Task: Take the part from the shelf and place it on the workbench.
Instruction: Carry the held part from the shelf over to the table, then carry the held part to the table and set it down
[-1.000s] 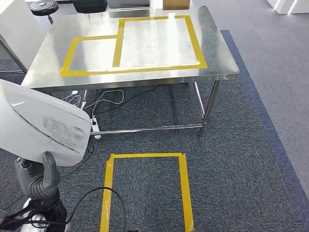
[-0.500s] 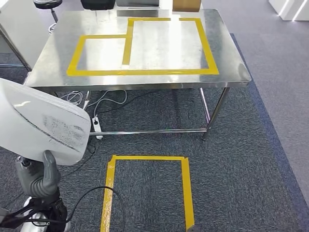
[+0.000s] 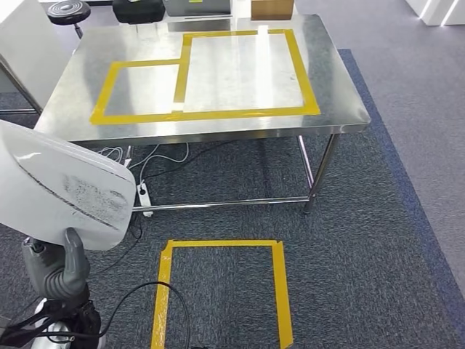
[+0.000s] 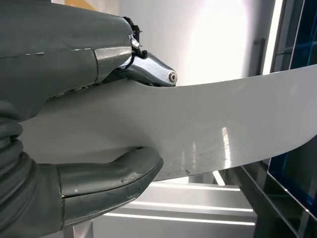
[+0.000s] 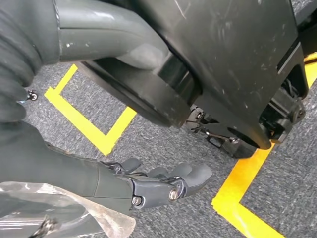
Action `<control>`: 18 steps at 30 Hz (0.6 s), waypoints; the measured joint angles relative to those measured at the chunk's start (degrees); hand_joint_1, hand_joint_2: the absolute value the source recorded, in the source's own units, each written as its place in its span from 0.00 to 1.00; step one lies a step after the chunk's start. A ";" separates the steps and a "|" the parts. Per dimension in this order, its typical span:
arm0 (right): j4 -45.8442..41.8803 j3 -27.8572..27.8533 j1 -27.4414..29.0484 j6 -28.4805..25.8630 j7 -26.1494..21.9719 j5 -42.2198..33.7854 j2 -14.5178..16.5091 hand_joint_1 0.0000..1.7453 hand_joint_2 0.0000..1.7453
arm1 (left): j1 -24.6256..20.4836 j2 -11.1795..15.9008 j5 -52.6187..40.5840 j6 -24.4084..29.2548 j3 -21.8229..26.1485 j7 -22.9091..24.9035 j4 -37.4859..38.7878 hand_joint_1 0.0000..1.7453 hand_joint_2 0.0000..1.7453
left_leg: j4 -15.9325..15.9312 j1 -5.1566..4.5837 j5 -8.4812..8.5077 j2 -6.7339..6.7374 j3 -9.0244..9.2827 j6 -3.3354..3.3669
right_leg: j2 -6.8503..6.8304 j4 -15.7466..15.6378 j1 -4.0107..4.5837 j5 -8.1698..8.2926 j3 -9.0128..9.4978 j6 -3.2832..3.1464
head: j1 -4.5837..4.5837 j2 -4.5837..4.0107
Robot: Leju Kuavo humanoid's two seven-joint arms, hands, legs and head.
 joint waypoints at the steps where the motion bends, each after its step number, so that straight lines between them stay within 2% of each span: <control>1: 0.00 0.00 0.04 0.01 0.01 0.03 0.01 0.00 1.00 | -0.02 0.00 0.00 0.01 -0.01 -0.01 -0.01 1.00 1.00 | -3.83 0.01 2.49 0.03 1.48 0.17 | 0.04 -0.02 -0.01 -0.34 0.33 0.15 | 0.00 0.00; 2: 0.00 0.00 0.05 0.02 0.01 0.06 0.01 0.00 1.00 | -0.04 -0.01 0.00 0.01 -0.02 0.00 -0.01 1.00 1.00 | -7.28 -0.08 4.13 0.07 2.92 0.35 | 0.06 0.01 0.08 -0.71 0.62 0.42 | 0.00 0.00; 3: 0.00 0.00 0.04 0.03 0.01 0.09 0.02 0.00 1.00 | -0.10 -0.04 0.00 0.01 -0.03 -0.02 0.00 1.00 1.00 | -10.08 -0.18 4.86 0.12 4.13 0.58 | 0.04 0.04 0.16 -1.01 0.74 0.76 | 0.01 -0.01; 4: 0.00 0.00 0.04 0.05 0.01 0.11 0.02 0.00 1.00 | -0.11 -0.09 0.01 0.02 -0.04 -0.02 0.01 1.00 1.00 | -11.38 -0.31 4.68 0.16 4.68 0.79 | 0.00 0.00 0.24 -1.20 0.58 1.12 | 0.07 -0.01; 7: -0.01 0.02 -0.06 0.17 0.01 0.22 0.01 0.00 1.00 | -0.09 -0.20 0.10 0.08 -0.01 -0.05 0.02 1.00 1.00 | -12.48 -0.37 3.92 0.11 5.23 1.62 | -0.16 -0.31 0.21 -1.57 0.63 2.12 | 0.21 -0.01; 8: -0.01 0.02 -0.11 0.20 0.02 0.27 0.01 0.00 1.00 | -0.13 -0.23 0.16 0.12 0.00 -0.09 0.02 1.00 1.00 | -12.77 -0.27 3.87 0.10 5.53 1.95 | -0.17 0.39 0.18 -2.14 0.49 2.37 | 0.27 -0.01; 9: -0.01 0.02 -0.14 0.21 0.02 0.31 0.00 0.00 1.00 | -0.18 -0.26 0.22 0.16 -0.01 -0.11 0.01 1.00 1.00 | -13.06 -0.15 3.83 0.14 5.82 2.25 | -0.14 2.28 0.19 -3.22 -0.35 2.56 | 0.39 -0.01; 10: -0.01 0.01 -0.17 0.21 -0.01 0.31 -0.01 0.00 1.00 | -0.22 -0.28 0.28 0.19 -0.02 -0.14 0.01 1.00 1.00 | -13.18 -0.13 3.73 0.21 6.03 2.51 | -0.08 5.35 0.18 -4.71 -1.94 2.65 | 0.50 -0.01; 12: -0.02 -0.02 -0.41 0.22 -0.15 0.28 -0.01 0.00 1.00 | -0.26 -0.28 0.36 0.23 -0.02 -0.15 0.02 1.00 1.00 | -13.17 -0.25 3.41 0.36 6.21 2.90 | -0.03 12.81 0.28 -7.49 -6.34 2.73 | 0.62 -0.01; 13: -0.03 -0.04 -0.58 0.22 -0.23 0.26 -0.01 0.00 1.00 | -0.24 -0.28 0.39 0.24 -0.02 -0.15 0.03 1.00 1.00 | -13.17 -0.33 3.21 0.38 6.42 3.00 | -0.02 14.89 0.34 -7.50 -7.80 2.71 | 0.62 -0.01; 14: -0.04 -0.04 -0.72 0.23 -0.27 0.27 -0.01 0.00 1.00 | -0.24 -0.28 0.42 0.26 -0.02 -0.15 0.03 1.00 1.00 | -13.16 -0.37 2.97 0.35 6.73 3.05 | -0.03 14.97 0.39 -6.35 -8.27 2.65 | 0.66 -0.01; 15: -0.04 -0.03 -0.74 0.24 -0.26 0.29 -0.02 0.00 1.00 | -0.23 -0.28 0.44 0.28 -0.02 -0.15 0.03 1.00 1.00 | -13.14 -0.39 2.69 0.28 7.14 3.03 | -0.03 12.97 0.42 -4.15 -7.73 2.54 | 0.69 -0.02; 16: -0.04 -0.02 -0.63 0.25 -0.21 0.33 -0.03 0.00 1.00 | -0.23 -0.28 0.45 0.31 -0.03 -0.15 0.03 1.00 1.00 | -13.13 -0.40 2.36 0.19 7.59 2.94 | -0.03 9.42 0.43 -1.48 -6.46 2.37 | 0.71 -0.02; 17: -0.04 0.00 -0.49 0.25 -0.13 0.37 -0.04 0.00 1.00 | -0.25 -0.29 0.46 0.32 -0.03 -0.15 0.04 1.00 1.00 | -13.06 -0.49 2.06 0.11 7.89 2.77 | -0.01 6.18 0.48 0.36 -5.21 2.21 | 0.73 -0.02; 18: -0.03 0.01 -0.37 0.25 -0.03 0.41 -0.04 0.00 1.00 | -0.26 -0.29 0.46 0.33 -0.03 -0.14 0.04 1.00 1.00 | -12.91 -0.58 1.80 0.04 7.99 2.54 | 0.02 3.34 0.53 1.33 -3.98 1.99 | 0.73 -0.02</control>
